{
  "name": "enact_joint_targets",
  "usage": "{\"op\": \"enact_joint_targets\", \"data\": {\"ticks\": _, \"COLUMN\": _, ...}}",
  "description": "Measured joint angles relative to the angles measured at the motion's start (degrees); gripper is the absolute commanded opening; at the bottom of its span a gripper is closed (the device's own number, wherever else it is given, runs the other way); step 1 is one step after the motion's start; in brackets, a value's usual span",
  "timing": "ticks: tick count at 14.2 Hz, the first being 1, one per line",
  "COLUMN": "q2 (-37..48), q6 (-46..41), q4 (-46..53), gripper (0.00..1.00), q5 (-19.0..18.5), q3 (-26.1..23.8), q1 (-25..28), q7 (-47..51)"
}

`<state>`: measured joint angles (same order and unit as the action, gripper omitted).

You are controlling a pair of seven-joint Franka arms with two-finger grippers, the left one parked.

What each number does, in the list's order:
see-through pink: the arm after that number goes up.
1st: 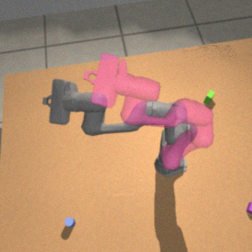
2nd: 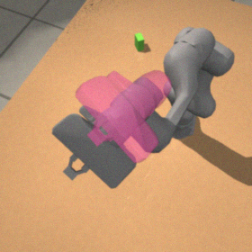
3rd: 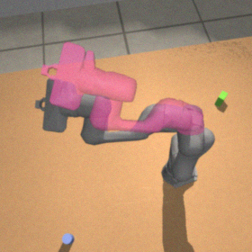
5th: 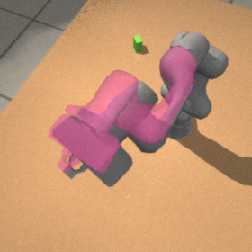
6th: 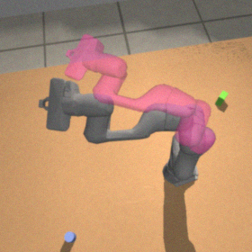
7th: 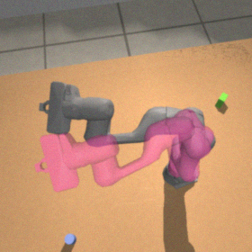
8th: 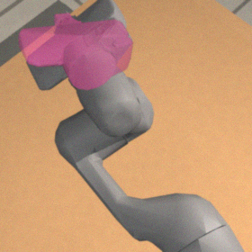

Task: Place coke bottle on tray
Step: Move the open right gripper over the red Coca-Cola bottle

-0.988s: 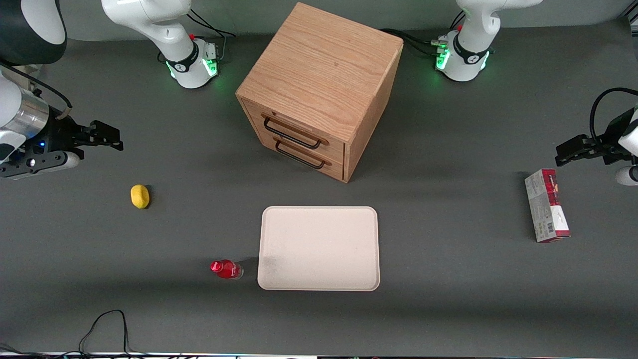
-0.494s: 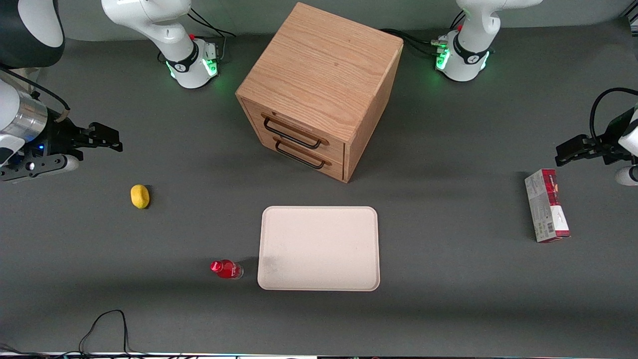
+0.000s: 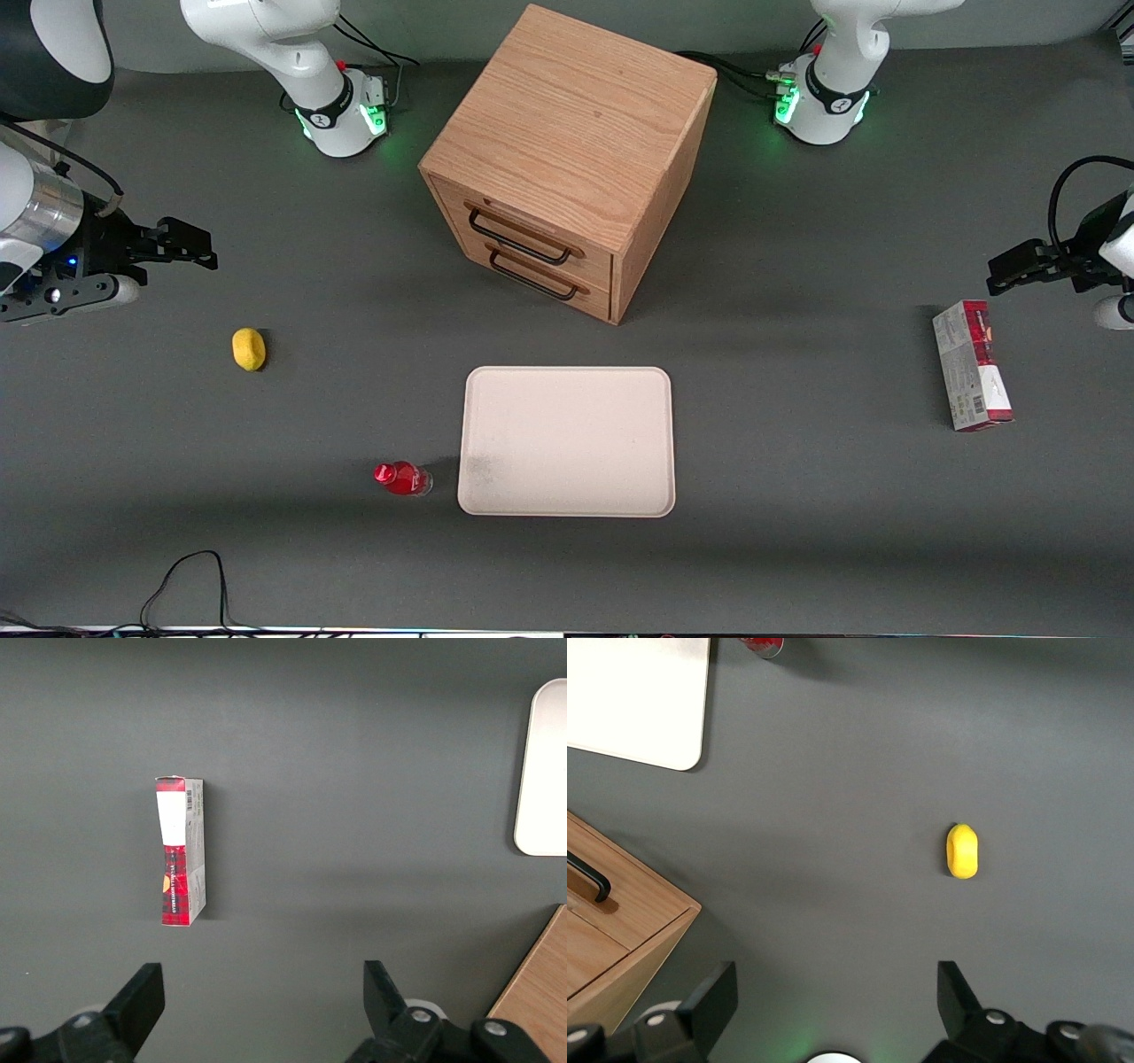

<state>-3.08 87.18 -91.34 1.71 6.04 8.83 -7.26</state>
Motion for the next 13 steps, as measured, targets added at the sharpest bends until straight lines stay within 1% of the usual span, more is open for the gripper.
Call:
{"op": "enact_joint_targets", "data": {"ticks": 2, "q2": -1.5, "q6": 0.1, "q4": 2.3, "gripper": 1.0, "q5": 0.4, "q3": -0.1, "q1": 1.4, "q7": 2.7}}
{"op": "enact_joint_targets", "data": {"ticks": 3, "q2": -3.9, "q6": -0.2, "q4": 5.6, "gripper": 1.0, "q5": 0.5, "q3": -0.2, "q1": 3.0, "q7": 5.3}}
{"op": "enact_joint_targets", "data": {"ticks": 6, "q2": -17.6, "q6": -3.5, "q4": 22.9, "gripper": 1.0, "q5": 1.5, "q3": -1.1, "q1": 7.4, "q7": 16.2}}
{"op": "enact_joint_targets", "data": {"ticks": 8, "q2": -26.7, "q6": -4.2, "q4": 32.8, "gripper": 1.0, "q5": 1.9, "q3": -3.1, "q1": 7.8, "q7": 22.2}}
{"op": "enact_joint_targets", "data": {"ticks": 10, "q2": -31.7, "q6": -4.2, "q4": 37.6, "gripper": 1.0, "q5": 1.9, "q3": -4.4, "q1": 7.8, "q7": 25.0}}
{"op": "enact_joint_targets", "data": {"ticks": 13, "q2": -32.9, "q6": -4.6, "q4": 40.0, "gripper": 1.0, "q5": 1.9, "q3": -4.4, "q1": 7.5, "q7": 25.2}}
